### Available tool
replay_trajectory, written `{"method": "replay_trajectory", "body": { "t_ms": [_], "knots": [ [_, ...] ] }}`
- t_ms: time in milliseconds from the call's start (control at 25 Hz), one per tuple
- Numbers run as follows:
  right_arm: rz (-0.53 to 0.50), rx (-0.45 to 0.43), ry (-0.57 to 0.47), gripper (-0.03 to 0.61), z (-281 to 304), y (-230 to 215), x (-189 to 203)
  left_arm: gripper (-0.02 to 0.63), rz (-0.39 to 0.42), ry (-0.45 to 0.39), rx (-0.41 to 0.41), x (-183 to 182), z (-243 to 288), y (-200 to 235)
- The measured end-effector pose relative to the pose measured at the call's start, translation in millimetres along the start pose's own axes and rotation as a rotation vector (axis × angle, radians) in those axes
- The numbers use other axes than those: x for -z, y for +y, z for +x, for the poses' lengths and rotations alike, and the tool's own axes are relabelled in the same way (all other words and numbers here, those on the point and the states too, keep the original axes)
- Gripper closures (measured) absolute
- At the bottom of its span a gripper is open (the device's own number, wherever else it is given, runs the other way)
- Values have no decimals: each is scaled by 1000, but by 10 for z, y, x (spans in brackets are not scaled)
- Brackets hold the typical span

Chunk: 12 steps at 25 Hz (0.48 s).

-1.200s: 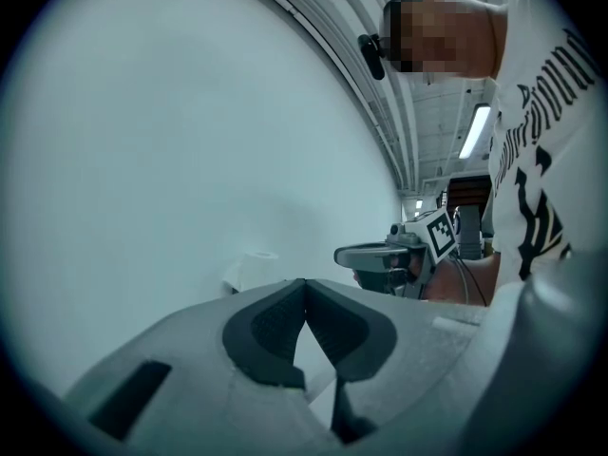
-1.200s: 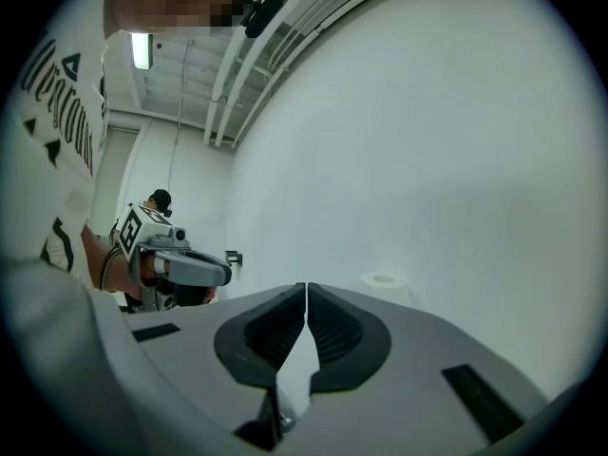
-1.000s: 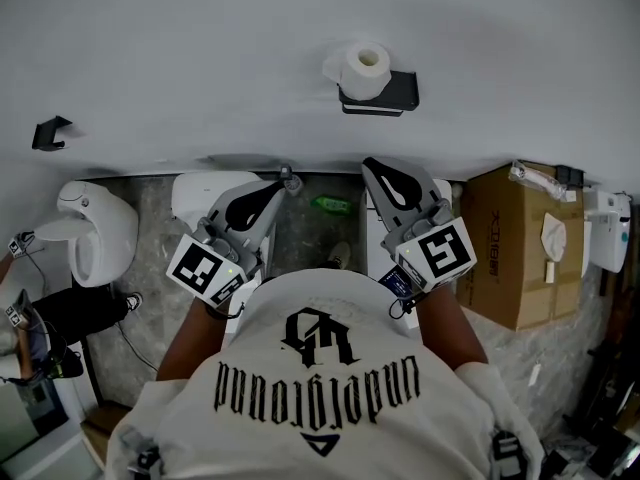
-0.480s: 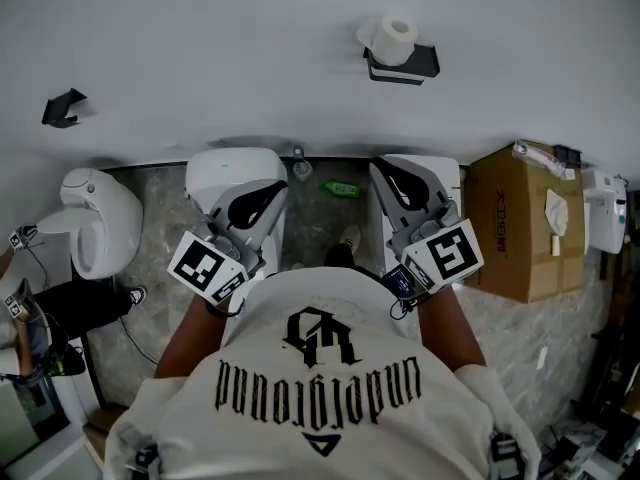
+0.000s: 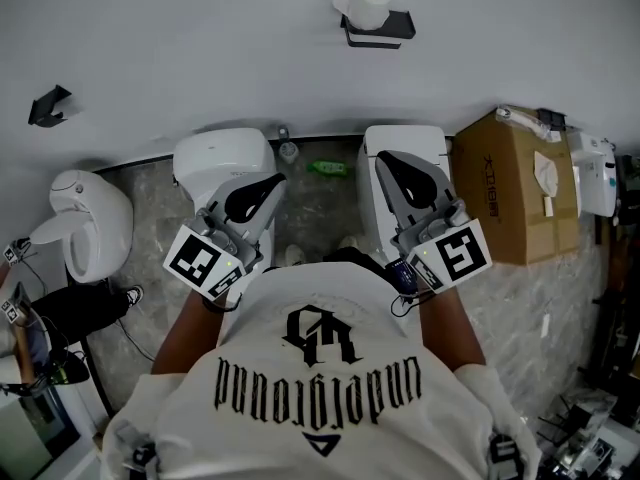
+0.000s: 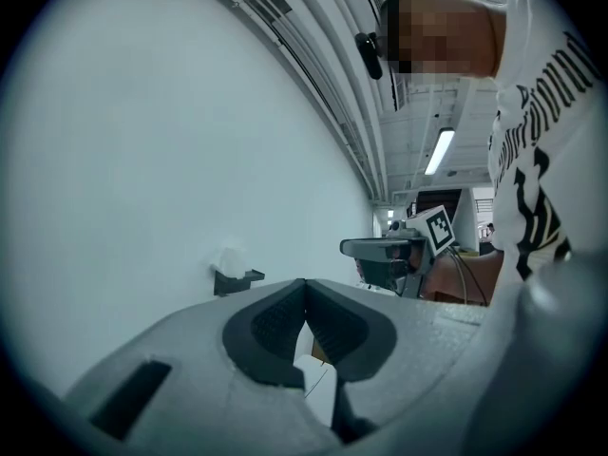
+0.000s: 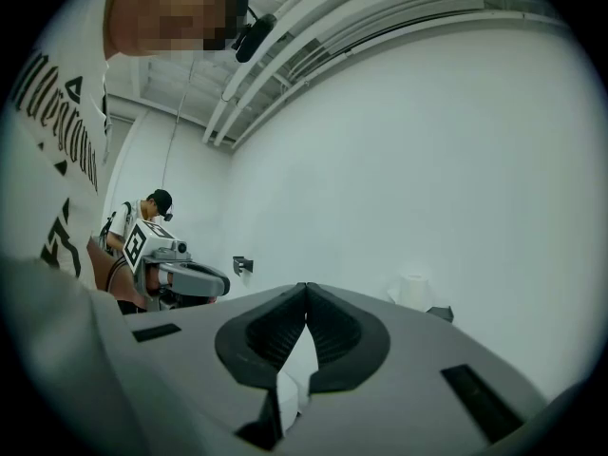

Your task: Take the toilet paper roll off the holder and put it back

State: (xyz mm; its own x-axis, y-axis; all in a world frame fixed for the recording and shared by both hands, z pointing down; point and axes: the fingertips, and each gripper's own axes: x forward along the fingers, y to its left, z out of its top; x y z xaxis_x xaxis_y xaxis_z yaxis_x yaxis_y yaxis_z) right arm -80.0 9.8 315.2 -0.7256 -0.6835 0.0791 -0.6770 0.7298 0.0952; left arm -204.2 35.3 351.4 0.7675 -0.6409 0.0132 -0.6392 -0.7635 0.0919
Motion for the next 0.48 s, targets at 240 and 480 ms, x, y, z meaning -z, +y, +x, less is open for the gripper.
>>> {"method": "replay_trajectory", "body": {
  "t_ms": [240,480],
  "knots": [
    [-1,-45,-1,563,-441,-38,108,601,19,-7,-9,-29,191,-388],
    [10,-147,13,563,-892,-1,198,601,50,11,-7,-37,422,-910]
  ]
}}
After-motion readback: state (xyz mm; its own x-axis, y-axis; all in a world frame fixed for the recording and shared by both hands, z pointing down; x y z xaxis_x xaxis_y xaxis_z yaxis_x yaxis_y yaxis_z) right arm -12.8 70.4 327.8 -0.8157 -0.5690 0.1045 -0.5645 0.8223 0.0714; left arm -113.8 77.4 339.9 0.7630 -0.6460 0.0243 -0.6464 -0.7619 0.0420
